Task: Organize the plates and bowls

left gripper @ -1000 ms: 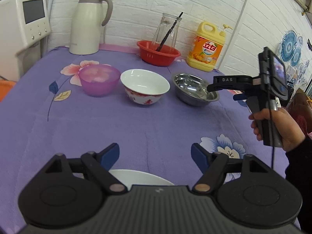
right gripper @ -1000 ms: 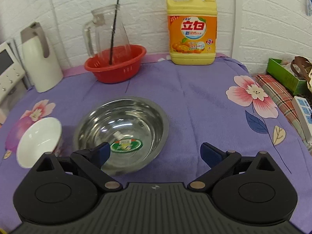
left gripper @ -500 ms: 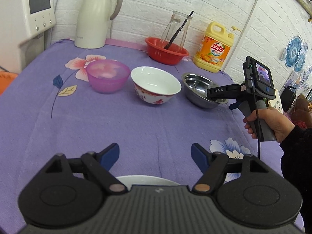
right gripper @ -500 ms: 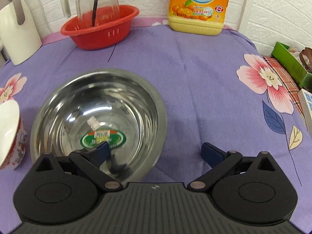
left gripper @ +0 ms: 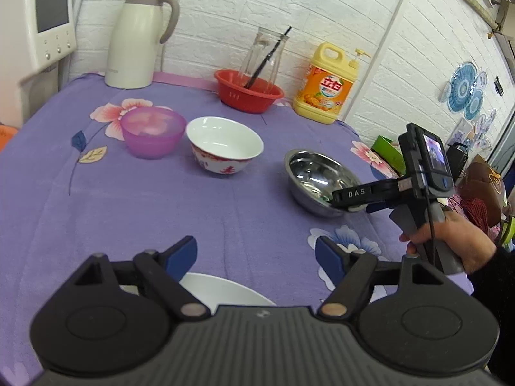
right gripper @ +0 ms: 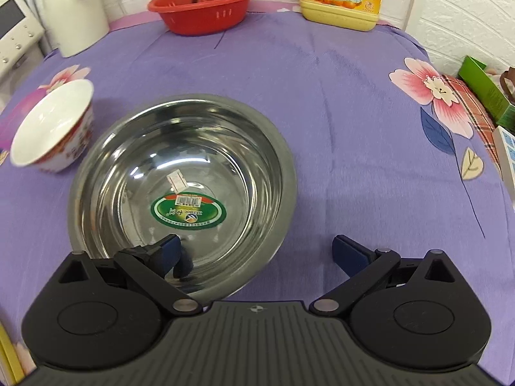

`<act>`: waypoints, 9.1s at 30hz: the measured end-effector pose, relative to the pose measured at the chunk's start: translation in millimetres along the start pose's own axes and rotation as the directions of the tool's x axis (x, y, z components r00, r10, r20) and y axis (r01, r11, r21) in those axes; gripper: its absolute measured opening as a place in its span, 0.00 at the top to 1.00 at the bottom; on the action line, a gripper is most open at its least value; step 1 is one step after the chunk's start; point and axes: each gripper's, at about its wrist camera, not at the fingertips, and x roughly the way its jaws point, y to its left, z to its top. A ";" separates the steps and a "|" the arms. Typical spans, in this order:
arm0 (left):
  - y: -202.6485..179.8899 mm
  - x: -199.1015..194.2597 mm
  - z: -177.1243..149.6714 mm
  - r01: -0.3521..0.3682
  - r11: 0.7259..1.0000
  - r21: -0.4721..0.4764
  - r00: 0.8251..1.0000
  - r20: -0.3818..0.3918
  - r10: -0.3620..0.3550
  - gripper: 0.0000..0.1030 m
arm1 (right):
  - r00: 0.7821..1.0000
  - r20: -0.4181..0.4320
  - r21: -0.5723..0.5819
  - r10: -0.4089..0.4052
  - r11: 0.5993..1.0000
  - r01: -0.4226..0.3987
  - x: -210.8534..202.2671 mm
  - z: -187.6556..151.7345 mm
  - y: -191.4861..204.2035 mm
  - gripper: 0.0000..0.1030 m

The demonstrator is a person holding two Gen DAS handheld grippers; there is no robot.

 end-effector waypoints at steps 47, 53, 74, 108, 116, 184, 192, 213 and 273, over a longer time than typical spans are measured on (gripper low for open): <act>-65.3 217.2 66.6 -0.044 0.999 0.022 0.990 -0.136 0.046 0.69 | 0.935 0.348 -0.008 0.075 0.997 -0.077 -3.9 -35.8 12.2 0.05; -60.7 203.5 66.6 -0.037 0.999 -0.007 0.989 -0.146 0.035 0.69 | 0.935 0.338 -0.006 0.107 0.994 -0.111 -10.7 -37.3 16.1 0.05; -95.6 65.2 -36.8 0.114 0.993 0.043 0.972 -0.212 -0.103 0.68 | 0.943 0.309 -0.025 0.121 0.993 -0.119 -111.3 -168.9 33.9 0.03; -104.1 43.0 -47.5 0.174 0.982 0.070 0.968 -0.196 -0.157 0.12 | 0.921 0.370 0.123 0.120 0.976 -0.177 -137.8 -206.7 -1.9 0.00; -71.7 17.4 -14.7 0.116 0.992 0.039 0.991 -0.077 -0.113 0.10 | 0.901 0.406 0.143 0.152 0.963 -0.227 -144.9 -199.4 -3.9 0.00; 109.2 171.9 110.2 0.004 0.879 -0.477 0.996 -0.081 -0.048 0.40 | 0.960 0.124 -0.288 0.251 0.935 -0.208 55.0 81.0 122.3 0.00; 92.2 171.2 110.9 -0.017 0.908 -0.418 0.995 -0.097 -0.026 0.59 | 0.942 0.093 -0.293 0.322 0.913 -0.283 41.7 66.8 134.0 0.28; -29.8 66.8 45.2 0.171 0.936 -0.307 0.977 -0.067 -0.200 0.62 | 0.955 0.214 -0.255 0.208 0.955 -0.150 -99.2 -47.7 73.4 0.10; -31.0 23.1 -5.3 0.137 0.978 -0.156 0.988 -0.044 -0.146 0.31 | 0.957 0.241 -0.012 0.163 0.986 -0.165 -94.1 -110.6 -0.7 0.00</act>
